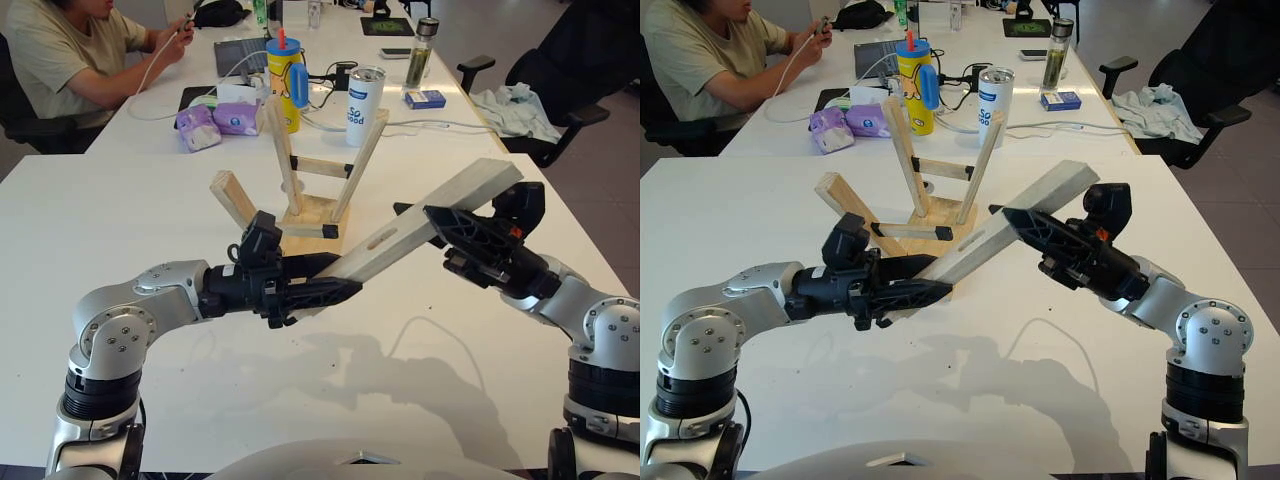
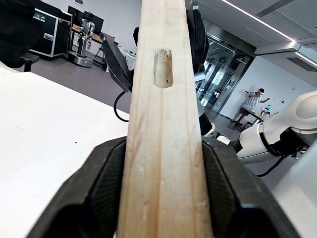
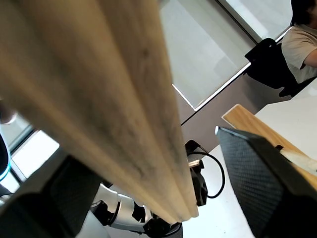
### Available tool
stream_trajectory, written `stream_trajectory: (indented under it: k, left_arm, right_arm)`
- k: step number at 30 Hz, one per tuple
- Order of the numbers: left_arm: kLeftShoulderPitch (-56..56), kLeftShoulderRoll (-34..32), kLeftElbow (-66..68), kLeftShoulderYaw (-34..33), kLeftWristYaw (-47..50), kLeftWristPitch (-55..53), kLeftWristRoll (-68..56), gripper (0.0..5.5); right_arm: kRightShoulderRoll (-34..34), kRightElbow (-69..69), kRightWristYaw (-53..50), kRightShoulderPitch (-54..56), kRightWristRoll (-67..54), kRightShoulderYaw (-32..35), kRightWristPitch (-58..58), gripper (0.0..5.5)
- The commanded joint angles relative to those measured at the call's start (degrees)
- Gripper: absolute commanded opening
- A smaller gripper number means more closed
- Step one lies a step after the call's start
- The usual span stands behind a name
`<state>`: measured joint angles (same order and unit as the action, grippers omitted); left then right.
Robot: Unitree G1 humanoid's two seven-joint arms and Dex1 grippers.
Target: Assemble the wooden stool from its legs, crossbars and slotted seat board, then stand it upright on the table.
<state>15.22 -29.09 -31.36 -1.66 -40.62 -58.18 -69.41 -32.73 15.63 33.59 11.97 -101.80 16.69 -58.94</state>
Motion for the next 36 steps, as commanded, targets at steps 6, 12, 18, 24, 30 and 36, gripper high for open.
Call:
stream_trajectory:
  k: [6,12,18,24,30,36]
  left_arm:
    - [1.0,-2.3,4.2,-1.8,2.7,-4.4,-11.4,2.06]
    - [0.0,-3.4,3.4,-0.8,2.5,-4.4,-10.9,2.06]
    - [-1.1,-2.2,1.8,0.5,0.8,2.9,-0.6,2.43]
    - [-5.3,-1.8,4.4,2.8,1.4,8.9,10.1,3.35]
    - [-8.9,-1.8,10.5,8.3,3.9,17.1,27.0,3.4]
    - [-8.2,-0.4,17.2,17.6,5.6,25.7,44.3,3.4]
  right_arm:
    - [-1.9,2.2,1.8,-0.9,1.3,-0.4,0.0,2.89]
    - [-2.2,1.5,3.1,-0.5,2.7,-0.6,0.7,2.18]
    - [-2.6,1.7,5.9,-0.5,8.9,-1.6,1.4,2.12]
    - [-4.1,-1.1,12.4,1.1,26.5,-5.9,6.8,2.07]
    - [-3.4,-10.2,20.0,7.3,42.0,-9.3,15.9,2.07]
    - [-1.6,-18.5,26.0,12.9,51.4,-11.6,23.6,2.07]
